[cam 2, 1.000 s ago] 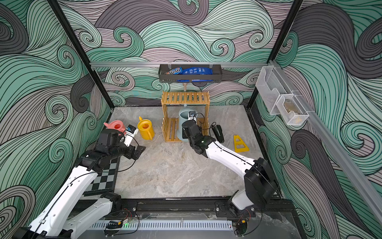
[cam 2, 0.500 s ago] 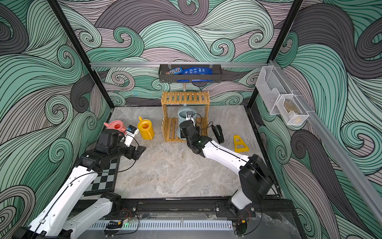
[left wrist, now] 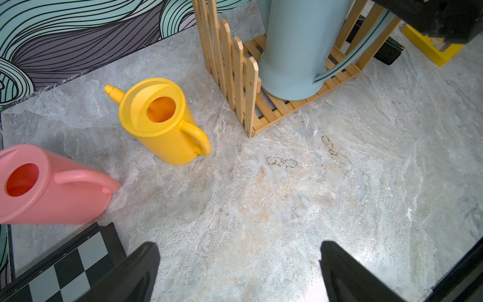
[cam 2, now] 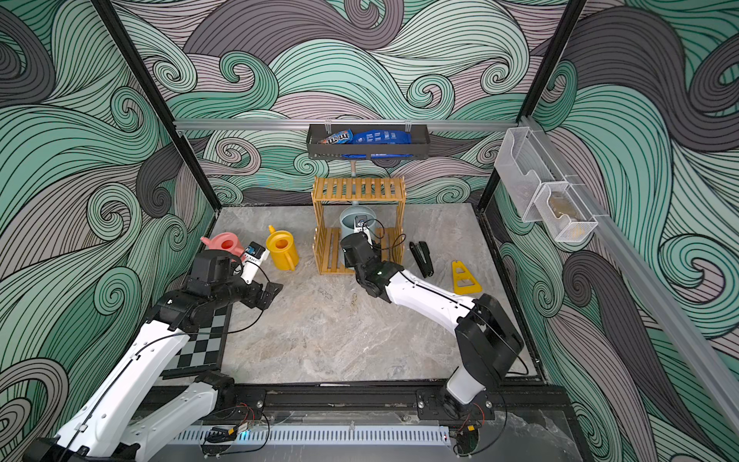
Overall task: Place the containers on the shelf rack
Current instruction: 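Place the container on the shelf.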
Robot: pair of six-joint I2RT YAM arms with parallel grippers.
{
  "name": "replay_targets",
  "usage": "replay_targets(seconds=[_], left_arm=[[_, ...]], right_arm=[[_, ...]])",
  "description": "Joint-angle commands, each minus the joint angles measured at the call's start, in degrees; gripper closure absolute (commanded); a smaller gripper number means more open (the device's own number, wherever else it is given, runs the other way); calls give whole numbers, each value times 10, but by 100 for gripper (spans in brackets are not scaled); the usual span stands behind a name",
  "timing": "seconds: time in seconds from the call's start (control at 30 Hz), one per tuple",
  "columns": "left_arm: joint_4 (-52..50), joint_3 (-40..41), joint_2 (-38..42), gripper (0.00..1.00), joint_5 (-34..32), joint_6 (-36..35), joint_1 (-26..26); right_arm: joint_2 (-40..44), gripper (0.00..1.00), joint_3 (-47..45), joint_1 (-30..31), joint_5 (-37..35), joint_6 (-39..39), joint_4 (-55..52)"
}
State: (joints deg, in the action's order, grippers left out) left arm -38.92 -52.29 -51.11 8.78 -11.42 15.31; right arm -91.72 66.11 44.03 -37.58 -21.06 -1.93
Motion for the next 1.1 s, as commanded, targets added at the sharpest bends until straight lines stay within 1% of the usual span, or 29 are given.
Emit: replay_targets(seconds=[0.0,0.3,0.5,0.6,0.73,0.9,1.0,1.07], left_arm=[[-1,1,10,1,-1,-7,4],[-3,-3,10,1,-5,-6,6],[0,1,12,1,-6,-6,8],[-4,-6,10,1,-18,-2,7],[1,-3,10,1,-25,4,7],[-3,-14,3,1,-40,12,6],[2,-19,-3,1,-50,14,6],[-4,-36,-13,1,-54,14,6]], right_arm=[[1,80,18,4,-8,-10,9],[4,52,33,7,-4,-13,-10],[17,41,41,18,-5,-13,-29],[33,40,44,24,-4,-17,-50],[78,35,21,32,-5,-15,-57],[136,26,-9,33,5,-8,-78],[172,20,-32,30,14,3,-83],[198,16,-45,20,34,4,-96]])
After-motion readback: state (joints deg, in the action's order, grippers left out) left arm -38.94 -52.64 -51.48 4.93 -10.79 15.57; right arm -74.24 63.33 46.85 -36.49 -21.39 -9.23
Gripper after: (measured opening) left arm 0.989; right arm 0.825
